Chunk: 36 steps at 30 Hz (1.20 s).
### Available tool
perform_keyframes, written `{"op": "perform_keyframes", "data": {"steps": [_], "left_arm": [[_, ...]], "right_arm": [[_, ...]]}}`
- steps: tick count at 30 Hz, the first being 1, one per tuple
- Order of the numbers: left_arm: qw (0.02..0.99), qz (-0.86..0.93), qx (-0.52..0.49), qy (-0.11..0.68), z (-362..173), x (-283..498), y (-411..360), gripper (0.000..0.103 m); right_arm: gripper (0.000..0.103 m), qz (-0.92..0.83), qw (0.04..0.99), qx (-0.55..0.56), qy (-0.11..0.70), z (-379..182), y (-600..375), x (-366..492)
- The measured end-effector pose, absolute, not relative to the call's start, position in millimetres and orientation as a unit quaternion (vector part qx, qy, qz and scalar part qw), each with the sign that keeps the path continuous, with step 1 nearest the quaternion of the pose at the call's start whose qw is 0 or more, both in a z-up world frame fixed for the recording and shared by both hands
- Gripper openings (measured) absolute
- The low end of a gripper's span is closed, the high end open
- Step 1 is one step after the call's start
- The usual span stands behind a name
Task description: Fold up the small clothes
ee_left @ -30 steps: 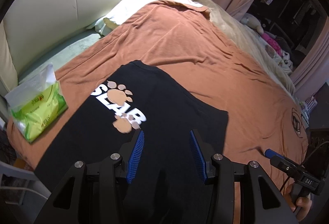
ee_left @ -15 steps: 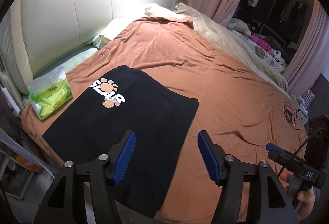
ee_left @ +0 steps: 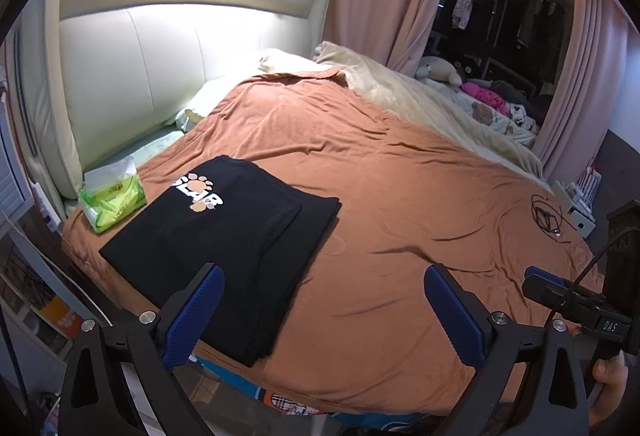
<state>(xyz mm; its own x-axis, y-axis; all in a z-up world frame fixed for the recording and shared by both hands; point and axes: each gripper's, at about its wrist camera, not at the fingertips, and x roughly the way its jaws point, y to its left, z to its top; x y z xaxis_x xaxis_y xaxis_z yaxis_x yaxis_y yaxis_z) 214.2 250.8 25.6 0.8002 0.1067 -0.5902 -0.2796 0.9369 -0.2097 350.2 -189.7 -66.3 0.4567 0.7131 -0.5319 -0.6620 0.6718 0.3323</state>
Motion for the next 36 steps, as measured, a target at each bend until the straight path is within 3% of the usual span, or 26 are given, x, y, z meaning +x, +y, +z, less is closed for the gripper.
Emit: {"op": "perform_keyframes", "data": {"steps": [36], "left_arm": [[0.97,0.053,-0.103,0.214,45,40,102,0.102]], "right_arm": [[0.103,0.313,0.92,-0.007,0.236,-44,-349,125]]}}
